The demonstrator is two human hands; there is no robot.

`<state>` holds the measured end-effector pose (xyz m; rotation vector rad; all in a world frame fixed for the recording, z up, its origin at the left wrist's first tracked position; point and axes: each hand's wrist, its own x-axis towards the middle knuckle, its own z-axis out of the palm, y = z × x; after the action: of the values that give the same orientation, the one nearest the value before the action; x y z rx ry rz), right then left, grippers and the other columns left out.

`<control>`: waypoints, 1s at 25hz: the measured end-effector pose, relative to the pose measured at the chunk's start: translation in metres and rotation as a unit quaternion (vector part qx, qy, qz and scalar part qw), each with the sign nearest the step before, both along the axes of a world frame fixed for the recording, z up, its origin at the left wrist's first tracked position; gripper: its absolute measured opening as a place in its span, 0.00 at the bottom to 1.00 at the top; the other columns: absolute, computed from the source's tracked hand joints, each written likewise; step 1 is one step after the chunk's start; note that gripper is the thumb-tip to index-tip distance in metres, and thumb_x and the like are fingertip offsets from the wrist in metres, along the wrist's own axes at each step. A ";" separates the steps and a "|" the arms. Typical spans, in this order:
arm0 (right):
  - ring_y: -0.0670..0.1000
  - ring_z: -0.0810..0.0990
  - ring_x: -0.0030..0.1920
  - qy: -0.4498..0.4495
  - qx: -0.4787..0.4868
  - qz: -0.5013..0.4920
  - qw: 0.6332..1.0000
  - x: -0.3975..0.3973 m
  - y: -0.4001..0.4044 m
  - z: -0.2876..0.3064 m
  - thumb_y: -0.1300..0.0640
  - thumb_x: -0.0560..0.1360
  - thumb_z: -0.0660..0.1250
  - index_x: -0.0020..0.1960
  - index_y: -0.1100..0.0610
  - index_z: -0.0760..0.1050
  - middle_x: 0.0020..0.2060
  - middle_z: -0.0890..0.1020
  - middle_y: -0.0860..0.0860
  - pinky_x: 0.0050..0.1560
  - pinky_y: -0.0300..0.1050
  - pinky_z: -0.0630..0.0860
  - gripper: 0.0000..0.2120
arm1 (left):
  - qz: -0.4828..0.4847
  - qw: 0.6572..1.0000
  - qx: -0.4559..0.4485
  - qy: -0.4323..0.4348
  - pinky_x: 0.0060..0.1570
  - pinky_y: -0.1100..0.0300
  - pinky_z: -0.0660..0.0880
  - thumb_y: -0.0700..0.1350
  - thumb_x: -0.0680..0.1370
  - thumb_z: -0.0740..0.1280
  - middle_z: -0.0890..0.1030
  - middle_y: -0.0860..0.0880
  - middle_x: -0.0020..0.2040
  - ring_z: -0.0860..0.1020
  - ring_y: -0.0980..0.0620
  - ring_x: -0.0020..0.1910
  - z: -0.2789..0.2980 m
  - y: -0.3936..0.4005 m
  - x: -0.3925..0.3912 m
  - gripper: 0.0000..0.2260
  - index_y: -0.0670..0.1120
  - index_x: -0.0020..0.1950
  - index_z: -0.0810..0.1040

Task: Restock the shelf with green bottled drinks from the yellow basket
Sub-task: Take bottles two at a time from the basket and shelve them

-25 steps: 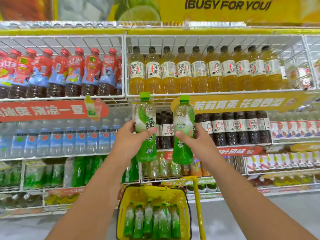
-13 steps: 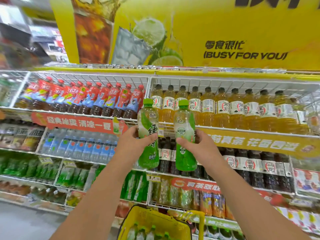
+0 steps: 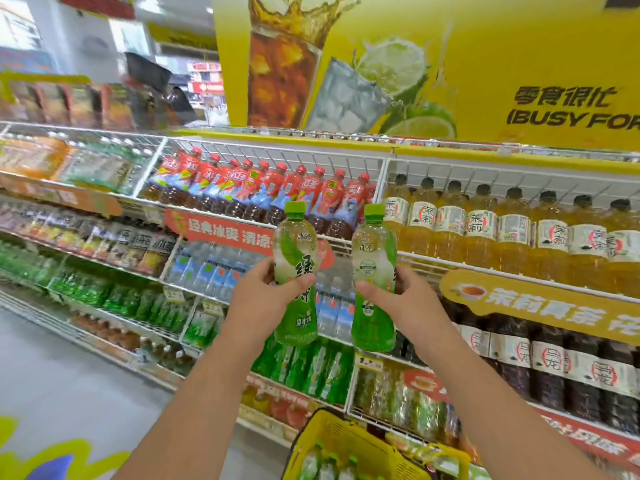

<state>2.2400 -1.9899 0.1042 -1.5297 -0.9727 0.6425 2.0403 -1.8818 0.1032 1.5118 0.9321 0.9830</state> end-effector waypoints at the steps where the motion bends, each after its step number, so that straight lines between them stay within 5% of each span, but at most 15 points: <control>1: 0.45 0.86 0.45 -0.003 -0.006 0.006 1.000 -0.016 0.016 -0.002 0.45 0.71 0.78 0.57 0.45 0.78 0.50 0.86 0.44 0.46 0.48 0.85 0.17 | 0.007 1.000 -0.002 0.002 0.35 0.67 0.78 0.50 0.73 0.78 0.86 0.59 0.47 0.84 0.63 0.41 -0.002 0.011 -0.018 0.12 0.55 0.55 0.82; 5: 0.43 0.85 0.44 0.003 -0.002 0.030 1.000 -0.101 0.093 -0.012 0.45 0.69 0.80 0.56 0.46 0.79 0.48 0.86 0.42 0.40 0.40 0.80 0.19 | 0.037 0.999 -0.001 0.028 0.48 0.56 0.82 0.54 0.71 0.79 0.85 0.57 0.51 0.84 0.57 0.48 -0.007 0.070 -0.107 0.16 0.54 0.55 0.83; 9: 0.46 0.86 0.47 0.020 -0.004 0.055 0.998 -0.192 0.170 -0.017 0.46 0.68 0.81 0.58 0.47 0.79 0.50 0.87 0.45 0.45 0.45 0.81 0.21 | 0.048 0.997 0.000 0.053 0.59 0.46 0.80 0.59 0.67 0.80 0.85 0.57 0.54 0.82 0.53 0.57 -0.006 0.145 -0.205 0.21 0.56 0.58 0.82; 13: 0.48 0.86 0.49 0.029 0.004 0.055 0.998 -0.268 0.234 -0.017 0.42 0.64 0.81 0.58 0.47 0.80 0.50 0.87 0.45 0.49 0.50 0.82 0.25 | 0.065 0.995 0.008 0.070 0.60 0.46 0.80 0.65 0.62 0.79 0.84 0.56 0.58 0.82 0.52 0.59 -0.001 0.208 -0.290 0.32 0.55 0.63 0.81; 17: 0.46 0.87 0.46 0.035 0.012 0.065 0.997 -0.319 0.291 -0.014 0.48 0.69 0.81 0.55 0.48 0.81 0.46 0.88 0.44 0.45 0.45 0.81 0.18 | 0.076 0.995 -0.008 0.058 0.53 0.50 0.82 0.55 0.70 0.80 0.86 0.54 0.52 0.84 0.53 0.52 0.000 0.262 -0.345 0.19 0.53 0.58 0.82; 20: 0.47 0.87 0.47 0.029 0.009 0.071 0.997 -0.343 0.338 -0.012 0.47 0.68 0.81 0.56 0.48 0.81 0.47 0.88 0.44 0.47 0.47 0.82 0.19 | 0.080 0.995 -0.021 0.049 0.50 0.53 0.82 0.54 0.71 0.79 0.86 0.54 0.52 0.84 0.53 0.51 -0.003 0.309 -0.369 0.18 0.53 0.58 0.82; 25: 0.46 0.87 0.45 0.035 0.027 0.089 0.995 -0.363 0.443 -0.017 0.48 0.69 0.80 0.54 0.51 0.82 0.45 0.88 0.46 0.41 0.41 0.80 0.16 | 0.119 0.991 -0.016 0.057 0.58 0.44 0.80 0.58 0.65 0.80 0.86 0.54 0.52 0.84 0.51 0.53 -0.005 0.404 -0.392 0.21 0.53 0.55 0.83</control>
<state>1.8767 -1.5473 0.0869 -1.3737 -1.0712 0.7847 1.6478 -1.4774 0.0985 1.4646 1.2257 1.0531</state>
